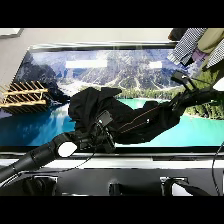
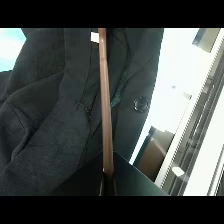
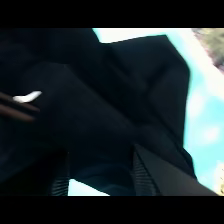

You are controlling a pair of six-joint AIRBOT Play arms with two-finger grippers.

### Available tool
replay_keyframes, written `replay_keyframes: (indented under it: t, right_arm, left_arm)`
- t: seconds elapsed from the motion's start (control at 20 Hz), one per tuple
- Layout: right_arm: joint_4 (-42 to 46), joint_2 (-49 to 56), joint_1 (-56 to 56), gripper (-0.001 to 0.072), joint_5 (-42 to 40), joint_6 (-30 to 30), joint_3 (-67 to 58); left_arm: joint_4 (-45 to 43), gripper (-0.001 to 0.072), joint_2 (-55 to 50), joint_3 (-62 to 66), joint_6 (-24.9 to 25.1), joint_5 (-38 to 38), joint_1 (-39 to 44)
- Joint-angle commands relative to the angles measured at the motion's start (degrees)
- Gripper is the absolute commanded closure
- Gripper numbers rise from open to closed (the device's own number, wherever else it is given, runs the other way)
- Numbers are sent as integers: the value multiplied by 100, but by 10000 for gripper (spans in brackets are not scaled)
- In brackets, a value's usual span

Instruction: Fold the clothes and pants, and hang the long-sleeved shirts on hangers.

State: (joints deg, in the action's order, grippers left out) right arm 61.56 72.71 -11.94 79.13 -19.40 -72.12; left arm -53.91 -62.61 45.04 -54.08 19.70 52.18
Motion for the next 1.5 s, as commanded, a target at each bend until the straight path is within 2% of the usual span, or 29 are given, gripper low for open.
replay_keyframes:
  t: [0.0,0.1,0.2,0.25,0.55,0.7,0.85,0.95,1.2,1.3,1.45]
  right_arm:
    - [-286,7,7,349,483,531,-2]
    - [-372,-96,7,366,476,614,-2]
    - [-374,-247,7,445,481,791,-2]
    - [-387,-308,7,456,483,791,-2]
    - [-439,-520,50,457,562,787,0]
    - [-238,-487,378,454,348,828,0]
    - [245,-431,577,409,157,793,0]
    - [232,-431,566,319,-4,761,0]
    - [9,-238,568,276,44,739,0]
    - [-57,-168,573,283,44,743,0]
    - [-310,-107,573,430,136,802,0]
  left_arm:
    - [-2,684,-4,0,4,-4,-2]
    - [-2,684,-4,0,4,-4,-2]
    - [-2,684,-4,0,4,-4,-2]
    - [-2,684,-4,0,4,-4,-2]
    - [-4,684,-4,0,4,-4,-2]
    - [-4,684,-2,0,4,-4,-2]
    - [-4,684,-2,0,7,-7,-2]
    - [-4,684,-2,0,7,-7,0]
    - [-4,684,-2,0,7,-7,0]
    - [-4,684,-2,0,7,-9,0]
    - [-4,684,-2,0,7,-9,-2]
